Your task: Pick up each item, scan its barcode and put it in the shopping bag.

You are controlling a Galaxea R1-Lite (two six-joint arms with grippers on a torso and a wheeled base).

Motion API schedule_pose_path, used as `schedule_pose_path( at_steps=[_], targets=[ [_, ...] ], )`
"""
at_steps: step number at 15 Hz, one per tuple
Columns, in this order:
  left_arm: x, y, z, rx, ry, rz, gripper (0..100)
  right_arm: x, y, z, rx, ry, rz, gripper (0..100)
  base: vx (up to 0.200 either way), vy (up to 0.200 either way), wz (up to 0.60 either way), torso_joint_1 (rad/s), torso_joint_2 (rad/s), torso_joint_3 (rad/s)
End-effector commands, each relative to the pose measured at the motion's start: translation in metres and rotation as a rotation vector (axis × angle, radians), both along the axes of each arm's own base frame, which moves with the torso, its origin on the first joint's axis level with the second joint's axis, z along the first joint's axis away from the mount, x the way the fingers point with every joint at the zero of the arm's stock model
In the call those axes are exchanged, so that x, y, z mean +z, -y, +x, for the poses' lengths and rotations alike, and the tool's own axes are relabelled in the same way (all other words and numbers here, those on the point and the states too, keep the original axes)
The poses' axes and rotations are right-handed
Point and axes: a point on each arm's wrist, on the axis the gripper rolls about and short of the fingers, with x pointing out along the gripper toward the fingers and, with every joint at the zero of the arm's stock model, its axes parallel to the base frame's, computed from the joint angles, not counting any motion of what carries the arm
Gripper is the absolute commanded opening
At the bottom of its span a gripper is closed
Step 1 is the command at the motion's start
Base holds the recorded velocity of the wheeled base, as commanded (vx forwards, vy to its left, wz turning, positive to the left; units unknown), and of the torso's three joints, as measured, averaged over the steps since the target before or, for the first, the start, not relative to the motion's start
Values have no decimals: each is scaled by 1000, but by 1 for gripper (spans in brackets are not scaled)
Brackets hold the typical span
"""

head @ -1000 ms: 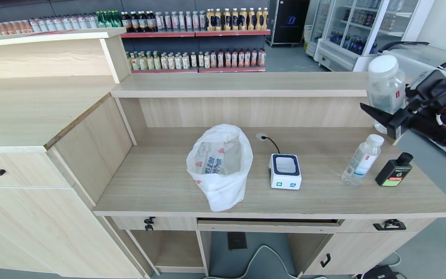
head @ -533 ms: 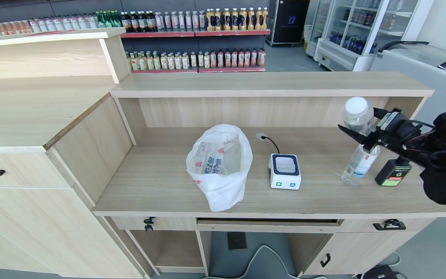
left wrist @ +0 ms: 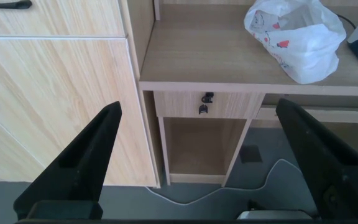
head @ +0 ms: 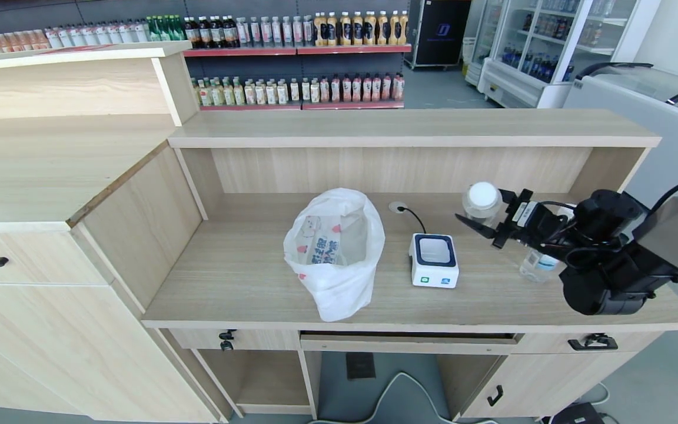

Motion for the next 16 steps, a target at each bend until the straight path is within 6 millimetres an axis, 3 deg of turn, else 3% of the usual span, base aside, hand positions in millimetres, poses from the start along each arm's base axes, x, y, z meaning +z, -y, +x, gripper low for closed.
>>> schedule_pose_path(
  at_steps=[1,10,16],
  targets=[
    [0,0,0,0,1,0,100,-18,-8,10,18,-25,0,0,0,0,0,0,0,0],
    [0,0,0,0,1,0,100,-35,-17,34,40,3,1,0,0,0,0,0,0,0],
    [0,0,0,0,1,0,100,-36,-37,45,87,37,11,0,0,0,0,0,0,0]
  ],
)
